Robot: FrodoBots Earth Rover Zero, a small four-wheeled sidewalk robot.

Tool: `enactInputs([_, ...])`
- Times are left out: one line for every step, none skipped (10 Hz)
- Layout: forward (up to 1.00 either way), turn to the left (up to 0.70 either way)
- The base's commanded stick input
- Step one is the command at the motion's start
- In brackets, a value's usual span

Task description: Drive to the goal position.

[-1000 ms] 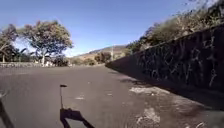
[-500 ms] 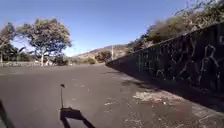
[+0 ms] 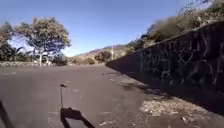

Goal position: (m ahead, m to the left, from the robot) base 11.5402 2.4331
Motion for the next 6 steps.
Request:
enactInputs([1.0,0.0])
enactInputs([1.0,0.0])
enactInputs([1.0,0.0])
enactInputs([1.0,0.0])
enactInputs([1.0,0.0])
enactInputs([1.0,0.0])
